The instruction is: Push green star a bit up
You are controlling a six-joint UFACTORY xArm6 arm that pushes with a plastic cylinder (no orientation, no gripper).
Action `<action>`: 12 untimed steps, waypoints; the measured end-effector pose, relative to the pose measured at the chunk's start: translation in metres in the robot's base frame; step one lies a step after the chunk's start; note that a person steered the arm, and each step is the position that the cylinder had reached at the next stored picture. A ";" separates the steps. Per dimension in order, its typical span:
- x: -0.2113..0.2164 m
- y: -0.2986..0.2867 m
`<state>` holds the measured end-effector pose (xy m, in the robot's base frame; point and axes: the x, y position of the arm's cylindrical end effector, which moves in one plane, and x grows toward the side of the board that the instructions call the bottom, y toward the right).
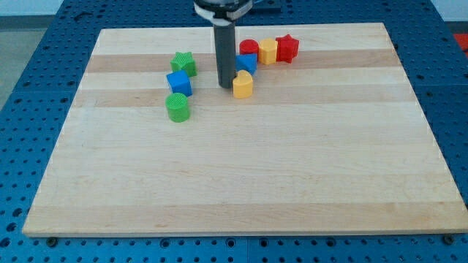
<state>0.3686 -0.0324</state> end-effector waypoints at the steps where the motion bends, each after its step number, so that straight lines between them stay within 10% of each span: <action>1: 0.039 0.000; 6: 0.111 -0.110; 8: -0.024 -0.113; 12: -0.039 -0.042</action>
<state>0.3298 -0.0746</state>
